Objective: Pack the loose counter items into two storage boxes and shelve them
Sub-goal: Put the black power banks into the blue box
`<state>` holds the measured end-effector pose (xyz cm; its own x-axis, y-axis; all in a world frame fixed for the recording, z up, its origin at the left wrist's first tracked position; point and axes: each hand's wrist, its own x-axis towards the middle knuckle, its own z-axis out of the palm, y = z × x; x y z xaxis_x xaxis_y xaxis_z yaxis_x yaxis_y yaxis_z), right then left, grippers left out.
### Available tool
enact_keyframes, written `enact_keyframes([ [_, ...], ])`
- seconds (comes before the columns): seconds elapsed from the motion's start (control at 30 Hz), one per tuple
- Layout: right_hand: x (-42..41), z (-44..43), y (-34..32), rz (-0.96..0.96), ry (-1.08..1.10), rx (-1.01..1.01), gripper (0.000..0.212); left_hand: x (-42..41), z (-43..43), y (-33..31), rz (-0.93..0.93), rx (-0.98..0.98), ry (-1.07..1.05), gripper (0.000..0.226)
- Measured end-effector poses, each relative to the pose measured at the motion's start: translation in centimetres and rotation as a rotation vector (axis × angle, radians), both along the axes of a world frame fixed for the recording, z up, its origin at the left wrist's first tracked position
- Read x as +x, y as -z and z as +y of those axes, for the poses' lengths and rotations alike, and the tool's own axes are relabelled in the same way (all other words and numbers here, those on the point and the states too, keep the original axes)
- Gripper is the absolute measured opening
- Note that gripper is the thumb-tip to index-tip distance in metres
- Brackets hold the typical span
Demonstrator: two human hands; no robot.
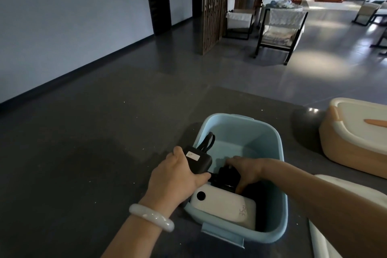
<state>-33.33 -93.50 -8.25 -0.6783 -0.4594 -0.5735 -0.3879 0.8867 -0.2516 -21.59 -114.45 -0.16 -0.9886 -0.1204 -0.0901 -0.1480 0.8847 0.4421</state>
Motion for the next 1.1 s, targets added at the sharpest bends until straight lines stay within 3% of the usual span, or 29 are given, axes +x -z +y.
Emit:
enact_keyframes([
  [0.47, 0.3, -0.1, -0.6, -0.028, 0.015, 0.015, 0.087, 0.1, 0.1, 0.2, -0.011, -0.005, -0.019, 0.072],
  [0.63, 0.1, -0.5, -0.6, -0.053, 0.067, -0.065, 0.082, 0.1, 0.2, 0.2, -0.004, -0.032, -0.025, 0.074],
  [0.87, 0.6, -2.3, 0.2, 0.082, -0.04, -0.068, 0.068, 0.1, 0.3, 0.1, -0.008, -0.041, -0.027, 0.076],
  [1.0, -0.2, -1.3, -0.2, 0.174, 0.178, -0.051, 0.074, 0.0, 0.5, 0.2, 0.003, -0.051, -0.041, 0.073],
  [1.1, -0.8, -1.0, -0.3, 0.195, 0.326, 0.002, 0.067, 0.0, 0.5, 0.3, 0.0, -0.042, -0.046, 0.073],
])
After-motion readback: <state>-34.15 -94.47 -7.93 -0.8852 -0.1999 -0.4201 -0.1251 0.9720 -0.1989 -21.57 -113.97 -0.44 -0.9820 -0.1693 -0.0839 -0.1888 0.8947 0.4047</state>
